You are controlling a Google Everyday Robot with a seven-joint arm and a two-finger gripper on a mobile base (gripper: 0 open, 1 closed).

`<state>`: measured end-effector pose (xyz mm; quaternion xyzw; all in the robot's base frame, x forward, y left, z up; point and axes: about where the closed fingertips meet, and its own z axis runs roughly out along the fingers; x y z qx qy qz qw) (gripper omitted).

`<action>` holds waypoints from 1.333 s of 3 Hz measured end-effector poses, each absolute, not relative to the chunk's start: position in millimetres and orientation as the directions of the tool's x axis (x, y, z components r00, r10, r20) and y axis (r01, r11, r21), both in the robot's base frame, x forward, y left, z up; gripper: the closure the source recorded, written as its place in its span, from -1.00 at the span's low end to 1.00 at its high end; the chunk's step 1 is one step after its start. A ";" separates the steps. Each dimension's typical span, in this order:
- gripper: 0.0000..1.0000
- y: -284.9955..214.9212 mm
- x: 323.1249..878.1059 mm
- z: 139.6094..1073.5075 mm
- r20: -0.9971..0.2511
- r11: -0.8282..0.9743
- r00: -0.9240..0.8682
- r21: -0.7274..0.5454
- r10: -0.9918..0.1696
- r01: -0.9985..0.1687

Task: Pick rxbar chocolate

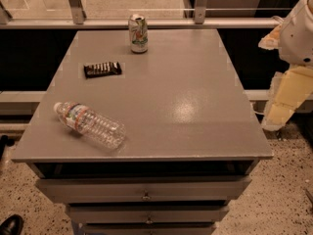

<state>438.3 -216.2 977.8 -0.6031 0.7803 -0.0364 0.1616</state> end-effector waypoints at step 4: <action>-1.00 -118.4 587.1 941.2 -0.445 0.157 0.004 -0.325 -0.895 -0.933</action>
Offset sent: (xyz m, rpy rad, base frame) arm 0.0882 0.0635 -0.0233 0.1753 -0.0588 0.1178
